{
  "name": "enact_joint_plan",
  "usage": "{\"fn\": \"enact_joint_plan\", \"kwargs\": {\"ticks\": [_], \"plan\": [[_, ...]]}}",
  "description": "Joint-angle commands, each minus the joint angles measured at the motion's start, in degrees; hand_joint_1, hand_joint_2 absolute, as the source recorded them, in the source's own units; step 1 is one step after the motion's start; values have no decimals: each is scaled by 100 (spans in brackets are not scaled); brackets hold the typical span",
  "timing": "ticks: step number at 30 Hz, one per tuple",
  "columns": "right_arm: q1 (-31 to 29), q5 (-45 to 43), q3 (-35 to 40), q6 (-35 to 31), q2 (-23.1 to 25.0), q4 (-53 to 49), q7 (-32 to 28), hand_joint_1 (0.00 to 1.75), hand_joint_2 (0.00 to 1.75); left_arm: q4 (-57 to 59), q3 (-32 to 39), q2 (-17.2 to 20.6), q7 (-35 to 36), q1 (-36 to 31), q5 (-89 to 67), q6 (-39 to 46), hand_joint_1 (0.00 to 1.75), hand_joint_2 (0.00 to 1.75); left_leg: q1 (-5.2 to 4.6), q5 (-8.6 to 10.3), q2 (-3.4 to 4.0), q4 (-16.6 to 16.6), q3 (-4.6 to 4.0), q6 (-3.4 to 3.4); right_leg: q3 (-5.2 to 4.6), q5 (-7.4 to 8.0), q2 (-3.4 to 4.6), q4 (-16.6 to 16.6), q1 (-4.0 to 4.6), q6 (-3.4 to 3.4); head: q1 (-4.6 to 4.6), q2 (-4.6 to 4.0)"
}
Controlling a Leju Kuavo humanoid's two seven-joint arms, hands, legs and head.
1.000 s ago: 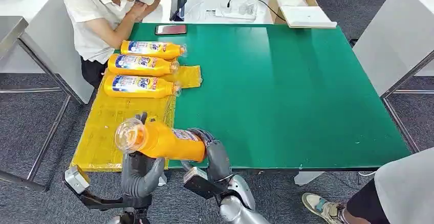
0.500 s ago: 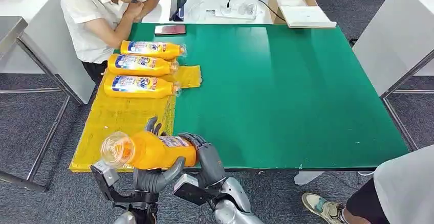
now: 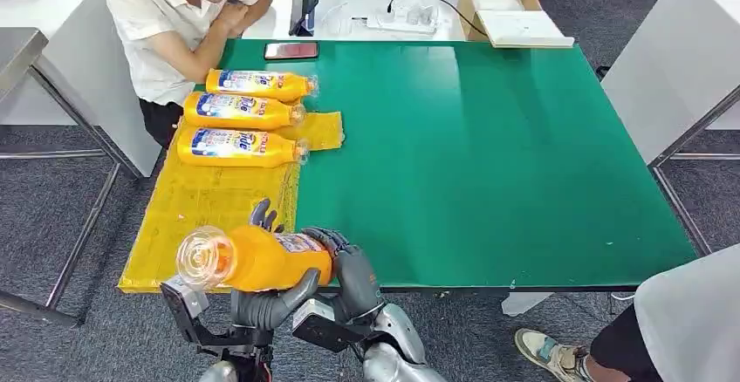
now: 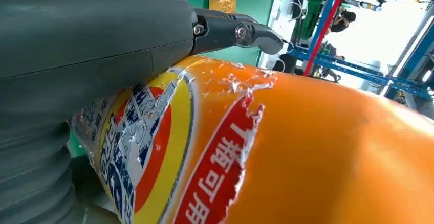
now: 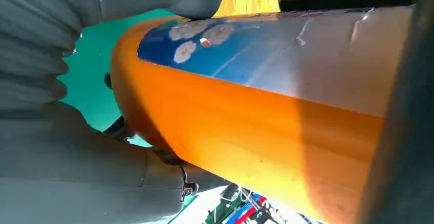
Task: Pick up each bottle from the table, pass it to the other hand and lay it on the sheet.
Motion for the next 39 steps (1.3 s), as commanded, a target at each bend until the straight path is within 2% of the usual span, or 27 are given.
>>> {"fn": "enact_joint_plan", "kwargs": {"ticks": [1, 11, 12, 17, 18, 19, 20, 22, 23, 24, 25, 29, 34, 39], "plan": [[-130, 19, 321, 44, -89, 132, -29, 175, 175, 228, -35, 122, 36, -180, 30, -28, 0, 175, 2, -2, 5, -6, 14, -6, 14, -2, -2, -5, 3, -8, 0, 0], [-130, 19, 321, 44, -89, 132, -29, 175, 175, 228, -35, 122, 36, -180, 30, -28, 0, 175, 2, -1, 4, -5, 11, -6, 11, -2, -3, -4, 3, -7, 0, 0], [-135, -22, 354, 128, -79, 189, -47, 175, 175, 167, 44, 73, -26, -141, 174, -53, 175, 175, 2, -4, 5, -6, 19, -9, 17, -4, -4, -4, 3, -10, 0, 0], [5, -77, 431, 166, 35, 379, -135, 175, 175, -236, 206, -130, 55, 59, 627, -194, 175, 175, 4, -8, 12, -5, 23, -9, 21, -7, 2, -4, 5, -11, 0, 0], [23, -121, 467, 207, 63, 398, -164, 164, 175, -262, 217, -135, 88, 59, 764, -324, 175, 175, 3, -5, 8, -3, 14, -7, 13, -4, -1, -4, 4, -8, -2, 0], [11, -171, 504, 279, 82, 449, -190, 31, 175, -271, 252, -153, 222, 64, 1099, -618, 175, 175, 6, -9, 9, -4, 22, -9, 21, -8, -2, -5, 8, -11, 0, 0], [6, -192, 528, 320, 91, 472, -220, 0, 175, -275, 285, -155, 360, 67, 1403, -856, 175, 175, 5, -7, 6, -6, 21, -8, 20, -7, -3, -6, 7, -10, 0, 0], [-12, -263, 572, 423, 105, 527, -268, 0, 175, -309, 359, -176, 307, 74, 1420, -920, 175, 175, 4, -8, 10, -5, 24, -9, 21, -7, 0, -3, 6, -11, 0, 0], [-16, -263, 622, 459, 98, 557, -293, 0, 0, -349, 429, -206, 223, 82, 1349, -871, 175, 175, 6, -9, 14, -3, 23, -10, 21, -7, 3, -3, 8, -12, 0, 0], [80, -462, 536, 475, 108, 459, -525, 0, 0, -431, 757, -313, -233, 106, 921, -258, 175, 175, 3, -7, 8, -7, 24, -10, 22, -7, -3, -4, 4, -12, 0, 0], [154, -529, 500, 420, 60, 399, -626, 0, 0, -516, 910, -165, -173, 47, 888, -133, 175, 175, 5, -4, 3, -2, 9, -6, 9, -3, -5, -4, 6, -8, 0, 0], [345, -625, 385, 324, -92, 74, -620, 0, 0, -563, 1375, -90, 48, 65, 813, -297, 175, 175, 8, -7, 3, -7, 27, -12, 27, -9, -9, -6, 10, -15, 0, 0], [416, -660, 135, 261, -70, 34, -641, 0, 0, -639, 1471, -233, 60, 159, 853, -437, 175, 175, 6, -7, 8, -5, 22, -9, 20, -6, -4, -7, 8, -11, 2, 0], [451, -640, 130, 237, -70, 42, -678, 0, 0, -585, 1494, -220, 127, 104, 888, -443, 175, 175, 4, -4, 3, -5, 13, -6, 13, -5, -5, -5, 4, -8, 2, 0]]}}
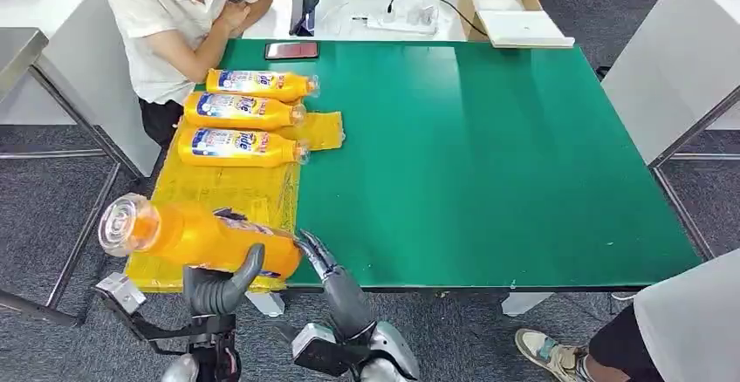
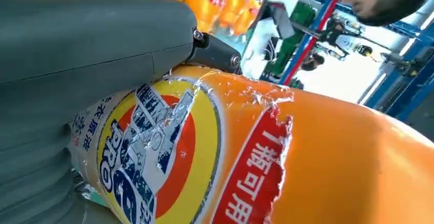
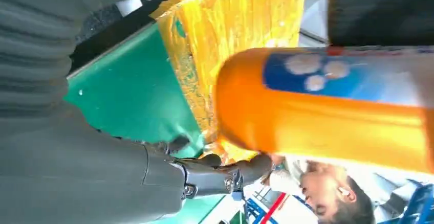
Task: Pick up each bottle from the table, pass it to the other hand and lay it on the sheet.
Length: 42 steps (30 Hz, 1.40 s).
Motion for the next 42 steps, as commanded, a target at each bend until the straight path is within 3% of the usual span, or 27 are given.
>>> {"fn": "enact_joint_plan", "kwargs": {"ticks": [1, 7, 11, 12, 15, 19, 25, 31, 39, 42], "plan": [[212, 18, -107, -115, -83, -19, -101, 0, 0, 87, 385, -18, 180, -157, -53, 34, 175, 175, 3, -5, 2, -8, 23, -8, 23, -7, -8, -6, 5, -10, -2, 0], [651, 275, -405, -790, -292, -610, -301, 0, 0, 956, 160, 938, 416, -652, -2835, 991, 175, 175, 0, 5, -22, -23, 31, -11, 31, -7, -30, -16, 2, -12, -2, 0], [990, 443, -732, -1100, -518, -1410, -249, 0, 0, 1232, 475, 1409, 1109, -887, -5048, 1303, 175, 175, 4, 0, -19, -21, 37, -15, 34, -12, -30, -13, 8, -16, -2, 0], [1031, 490, -783, -1060, -544, -1512, -215, 0, 0, 1261, 640, 1384, 1076, -912, -5090, 1172, 175, 175, 3, 2, -11, -16, 24, -9, 19, -6, -22, -12, 5, -10, -4, 0], [1181, 421, -1076, -1049, -511, -1766, -185, 0, 0, 1941, 562, 1806, 1793, -1416, -6958, 1024, 175, 175, 7, -2, -14, -15, 31, -13, 30, -12, -23, -8, 9, -15, 0, 0], [1147, 201, -1155, -646, -403, -1759, -291, 0, 0, 2952, 120, 2175, 2173, -2391, -7732, -78, 175, 175, 7, 6, -19, -8, 13, -11, 14, -7, -32, 0, 8, -12, -2, 0], [1104, 99, -1129, -537, -328, -1633, -383, 0, 0, 3229, -46, 2214, 2225, -2671, -7811, -372, 175, 175, 13, 11, -3, -7, 15, -22, 10, 9, -16, -1, 12, -32, -2, 0], [1024, -209, -993, -278, -211, -1292, -457, 0, 0, 4472, -662, 2394, 2317, -3660, -7848, -1373, 175, 175, 15, 13, -14, -3, 11, -23, 11, 5, -31, 3, 15, -31, 0, 0], [618, -493, -989, -131, 9, -453, -636, 0, 0, 6269, -1243, 2134, 2078, -4563, -7653, -2007, 175, 175, 12, 17, 1, -11, 21, -22, 19, 14, -10, -2, 11, -29, 0, 0], [614, -499, -990, -137, 19, -432, -648, 0, 0, 6296, -1243, 2157, 2057, -4572, -7637, -2011, 175, 175, 10, 16, 7, -11, 37, -22, 30, 15, -4, 0, 9, -28, 0, 0]]}}
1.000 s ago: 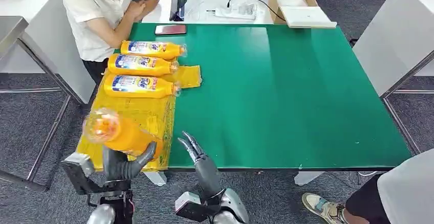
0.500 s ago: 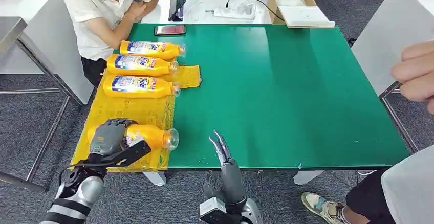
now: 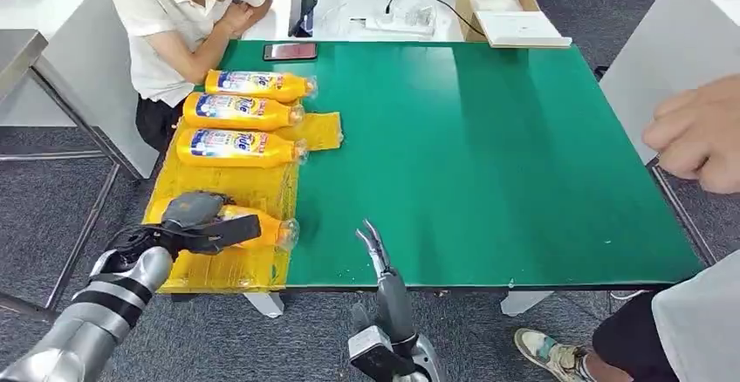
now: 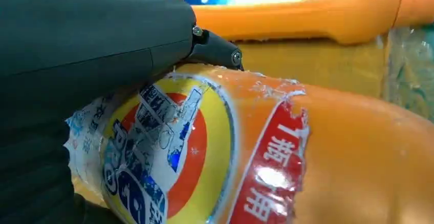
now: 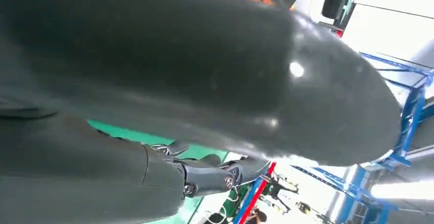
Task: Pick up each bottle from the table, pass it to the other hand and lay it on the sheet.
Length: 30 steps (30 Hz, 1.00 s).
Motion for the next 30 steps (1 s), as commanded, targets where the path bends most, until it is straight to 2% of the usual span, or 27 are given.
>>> {"fn": "enact_joint_plan", "kwargs": {"ticks": [1, 5, 10, 12, 13, 17, 18, 22, 26, 30], "plan": [[-308, -95, 15, 67, 227, 924, -86, 0, 0, 1808, -671, -63, -183, -736, 173, -240, 175, 175, 2, 4, 8, -13, 29, -11, 24, 2, -2, -8, 3, -12, -2, 0], [-424, -169, -12, 48, 280, 1233, -178, 0, 0, 2072, -918, -11, -235, -963, 371, -438, 175, 175, 2, 6, 10, -9, 33, -13, 26, 1, 3, 4, 3, -9, -2, 0], [-456, -193, -43, 30, 303, 1312, -202, 0, 0, 2111, -897, -8, -245, -1002, 493, -496, 175, 175, 5, 13, 21, -14, 41, -24, 29, 7, 10, 3, 6, -15, -2, 0], [-513, -210, -66, 35, 330, 1415, -241, 0, 0, 2115, -814, 21, -343, -1033, 810, -714, 21, 175, 3, 11, 15, -9, 46, -23, 32, 3, 8, 11, 3, -11, -2, 0], [-550, -212, -67, 48, 347, 1486, -259, 0, 0, 2080, -805, 86, -419, -1035, 958, -867, 3, 175, 5, 13, 23, -12, 45, -27, 29, 7, 12, 10, 7, -15, 0, 0], [-676, -226, -88, 36, 414, 1783, -382, 0, 0, 1680, -817, 427, -640, -889, 1648, -1282, 0, 175, 3, 9, 27, -9, 45, -25, 25, 4, 20, 18, 4, -12, 0, 0], [-686, -233, -93, 31, 416, 1811, -393, 0, 0, 1613, -855, 478, -626, -865, 1712, -1297, 0, 175, 6, 8, 45, -16, 52, -29, 27, 7, 34, 14, 7, -17, -2, 0], [-711, -233, -94, -10, 412, 1865, -394, 0, 0, 1390, -830, 610, -556, -754, 2281, -1373, 0, 175, 1, 9, 26, -10, 47, -24, 27, 0, 14, 23, 1, -10, -2, 0], [-693, -225, -105, -116, 379, 1845, -394, 0, 0, 1007, -571, 576, -502, -475, 2695, -906, 0, 175, 1, 7, 36, -14, 48, -26, 27, 2, 26, 19, 1, -12, -2, 0], [-625, -261, -145, -246, 322, 1787, -394, 0, 0, 48, -102, 663, -495, 95, 3209, -421, 0, 175, 3, 7, 36, -14, 44, -28, 23, 0, 19, 17, 4, -14, 2, 0]]}}
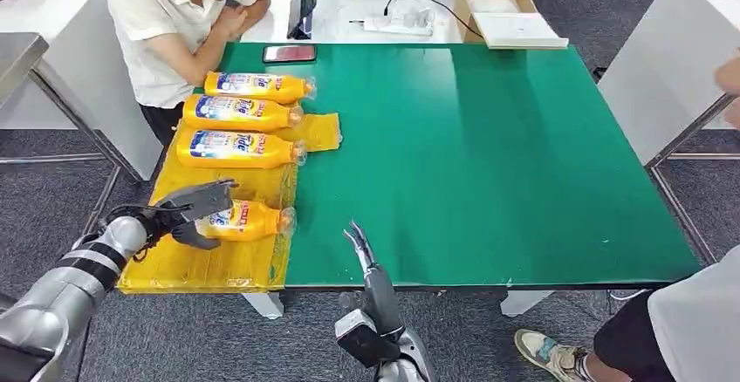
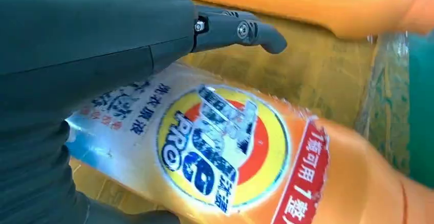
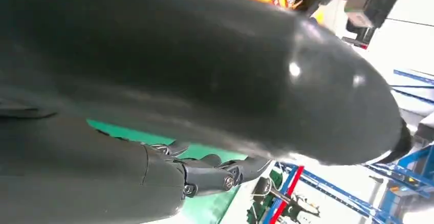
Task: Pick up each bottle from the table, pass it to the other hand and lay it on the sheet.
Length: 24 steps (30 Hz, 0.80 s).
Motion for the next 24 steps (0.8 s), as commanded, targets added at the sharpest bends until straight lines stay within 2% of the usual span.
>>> {"fn": "enact_joint_plan", "kwargs": {"ticks": [1, 5, 7, 8, 10, 13, 24], "plan": [[-30, -78, -87, -210, 14, 402, -184, 0, 0, -1490, 670, 235, 18, 1095, 751, 734, 0, 175, 0, -2, 17, -9, 10, -5, 6, 1, 10, -7, 1, -7, -2, 0], [26, -90, -106, -226, -24, 356, -184, 0, 0, -2942, 1180, 256, -359, 1970, 822, 1163, 0, 175, -2, -3, 19, -9, 4, -3, -2, -1, 11, -5, -2, -4, -4, 0], [25, -90, -107, -224, -23, 356, -184, 0, 0, -2969, 1180, 247, -342, 1984, 812, 1164, 0, 175, 3, -4, 22, -5, -6, -3, -11, 0, 12, -7, 4, -4, 0, 0], [31, -82, -121, -237, -19, 350, -184, 0, 0, -3191, 1300, 149, -617, 2109, 709, 1397, 0, 175, 5, -7, 22, -5, -5, -5, -11, -4, 9, -8, 6, -7, -2, 0], [78, -84, -123, -244, -54, 305, -184, 0, 0, -3991, 1465, 109, -1043, 2636, 792, 1363, 0, 175, 2, -3, 14, -4, -23, -3, -29, -2, 10, -6, 3, -4, 2, 0], [85, -96, -70, -238, -106, 280, -184, 0, 0, -4998, 1458, 228, -1320, 3215, 833, 1137, 0, 175, 2, -7, 26, -5, -29, -2, -35, -2, 23, -7, 2, -4, 0, 0], [77, -98, -63, -254, -110, 290, -184, 0, 0, -5031, 1443, 242, -1362, 3195, 823, 1001, 0, 175, 4, -5, 12, -5, -45, -7, -50, -5, 11, -7, 5, -8, -2, 0]]}}
